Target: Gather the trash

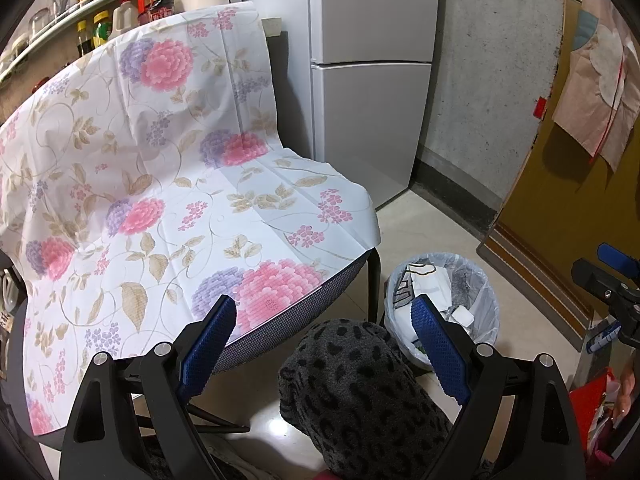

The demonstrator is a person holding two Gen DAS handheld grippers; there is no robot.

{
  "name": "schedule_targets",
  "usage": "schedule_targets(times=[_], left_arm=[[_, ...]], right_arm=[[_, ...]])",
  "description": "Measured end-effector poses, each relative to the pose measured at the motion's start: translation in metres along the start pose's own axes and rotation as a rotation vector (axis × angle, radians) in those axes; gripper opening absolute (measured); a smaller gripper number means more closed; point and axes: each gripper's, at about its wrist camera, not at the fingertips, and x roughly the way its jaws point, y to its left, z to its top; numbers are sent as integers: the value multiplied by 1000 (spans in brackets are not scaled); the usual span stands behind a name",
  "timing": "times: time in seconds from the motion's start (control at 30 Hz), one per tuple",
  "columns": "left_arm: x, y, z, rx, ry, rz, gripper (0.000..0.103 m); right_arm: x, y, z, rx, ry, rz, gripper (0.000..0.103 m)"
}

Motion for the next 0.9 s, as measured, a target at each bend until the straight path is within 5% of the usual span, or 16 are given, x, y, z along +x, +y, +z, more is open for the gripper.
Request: schedule_targets(times=[0.9], left_arm=[[6,6,-2,-20,27,22,89]], right_arm=[[3,-1,-1,8,0,11,97]])
